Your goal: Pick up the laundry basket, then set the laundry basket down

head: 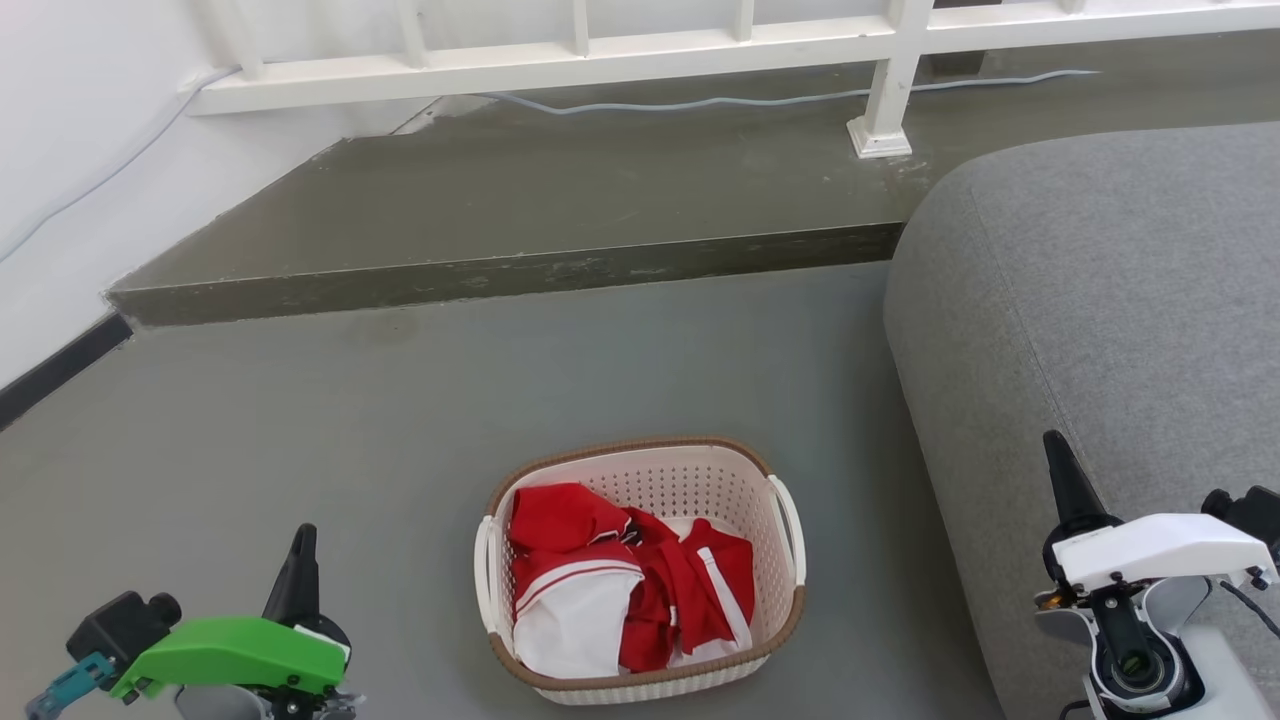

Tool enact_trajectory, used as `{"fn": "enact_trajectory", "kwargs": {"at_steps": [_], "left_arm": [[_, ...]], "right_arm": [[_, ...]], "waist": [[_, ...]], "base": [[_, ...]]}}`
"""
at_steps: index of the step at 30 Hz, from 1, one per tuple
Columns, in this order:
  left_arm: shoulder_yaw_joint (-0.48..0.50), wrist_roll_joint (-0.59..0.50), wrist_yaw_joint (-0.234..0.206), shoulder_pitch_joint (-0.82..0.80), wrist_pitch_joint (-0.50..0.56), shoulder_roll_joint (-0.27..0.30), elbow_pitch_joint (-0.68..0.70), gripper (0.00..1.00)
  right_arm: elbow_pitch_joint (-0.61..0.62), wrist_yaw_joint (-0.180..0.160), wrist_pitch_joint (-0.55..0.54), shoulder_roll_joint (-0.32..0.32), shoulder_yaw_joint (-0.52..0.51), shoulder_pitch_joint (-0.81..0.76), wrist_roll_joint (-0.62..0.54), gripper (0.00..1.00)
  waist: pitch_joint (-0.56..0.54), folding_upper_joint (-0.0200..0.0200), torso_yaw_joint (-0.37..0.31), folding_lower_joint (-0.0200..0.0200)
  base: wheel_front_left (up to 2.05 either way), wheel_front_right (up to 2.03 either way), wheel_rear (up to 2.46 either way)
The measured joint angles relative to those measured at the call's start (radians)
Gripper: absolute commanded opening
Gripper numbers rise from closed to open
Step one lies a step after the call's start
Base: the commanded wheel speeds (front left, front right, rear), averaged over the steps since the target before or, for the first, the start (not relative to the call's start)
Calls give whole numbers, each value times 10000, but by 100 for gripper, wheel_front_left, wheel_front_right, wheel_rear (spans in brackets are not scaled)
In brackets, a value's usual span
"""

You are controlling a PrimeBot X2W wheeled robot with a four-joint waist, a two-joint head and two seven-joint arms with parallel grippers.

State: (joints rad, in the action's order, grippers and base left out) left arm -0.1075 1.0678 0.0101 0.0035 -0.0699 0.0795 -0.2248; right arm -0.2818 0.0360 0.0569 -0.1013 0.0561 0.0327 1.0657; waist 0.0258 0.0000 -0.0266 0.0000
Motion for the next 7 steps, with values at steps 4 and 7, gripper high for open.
{"fn": "enact_trajectory", "kwargs": {"at_steps": [4, 7], "left_arm": [[86, 412, 58, -11, 88, 0, -35, 0], [155, 765, 107, -38, 176, 0, -67, 0]], "right_arm": [[0, 77, -105, 44, -125, 1, 393, 0], [0, 111, -203, 59, -230, 2, 736, 0]], "waist": [[-15, 0, 18, 0], [-31, 0, 36, 0]], "base": [[0, 0, 0], [0, 0, 0]]}}
